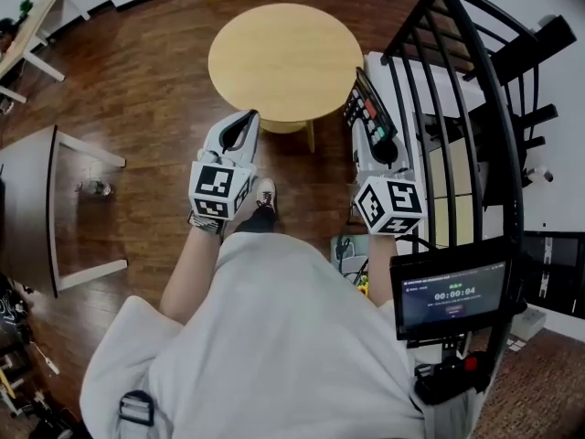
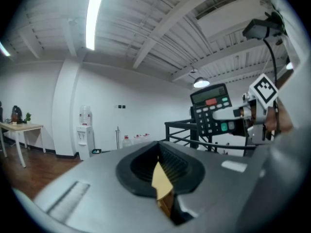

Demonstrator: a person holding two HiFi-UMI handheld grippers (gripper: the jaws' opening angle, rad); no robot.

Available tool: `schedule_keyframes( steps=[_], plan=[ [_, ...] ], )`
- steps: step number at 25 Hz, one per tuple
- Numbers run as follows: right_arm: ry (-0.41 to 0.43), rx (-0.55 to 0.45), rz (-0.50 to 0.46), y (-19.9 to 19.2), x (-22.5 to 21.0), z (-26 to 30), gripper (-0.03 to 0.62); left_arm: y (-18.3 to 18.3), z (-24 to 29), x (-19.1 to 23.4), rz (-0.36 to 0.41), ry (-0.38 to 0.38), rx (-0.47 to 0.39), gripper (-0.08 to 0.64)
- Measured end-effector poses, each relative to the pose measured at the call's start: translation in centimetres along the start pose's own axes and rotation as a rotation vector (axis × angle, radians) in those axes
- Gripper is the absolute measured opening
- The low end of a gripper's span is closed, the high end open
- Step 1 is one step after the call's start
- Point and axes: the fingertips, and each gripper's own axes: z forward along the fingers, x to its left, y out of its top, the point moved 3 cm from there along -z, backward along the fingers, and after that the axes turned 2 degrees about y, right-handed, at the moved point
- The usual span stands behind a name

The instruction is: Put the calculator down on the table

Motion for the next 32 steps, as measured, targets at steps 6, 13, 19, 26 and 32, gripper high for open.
schedule_keyframes(
  steps=[6, 13, 19, 26, 32],
  plan=[
    [-0.018, 0.008, 0.0, 1.0, -0.5, 4.0, 0.074, 1.3, 4.1, 3.1, -0.005, -0.033, -0.015, 0.006],
    [-0.052, 0.028, -0.003, 1.6, -1.4, 8.1, 0.074, 1.3, 8.3, 6.0, -0.023, -0.076, -0.005, 0.006],
    [-0.07, 0.04, -0.002, 1.7, -1.7, 11.9, 0.074, 1.7, 10.9, 8.8, -0.025, -0.098, -0.009, 0.006],
    [-0.064, 0.022, 0.017, 2.5, -1.2, 16.3, 0.074, 2.8, 13.1, 12.7, 0.019, -0.074, -0.02, 0.006],
    [-0.047, 0.049, 0.038, 1.5, -1.5, 17.5, 0.074, 2.3, 14.2, 14.0, 0.001, -0.068, -0.021, 0.006]
  ],
)
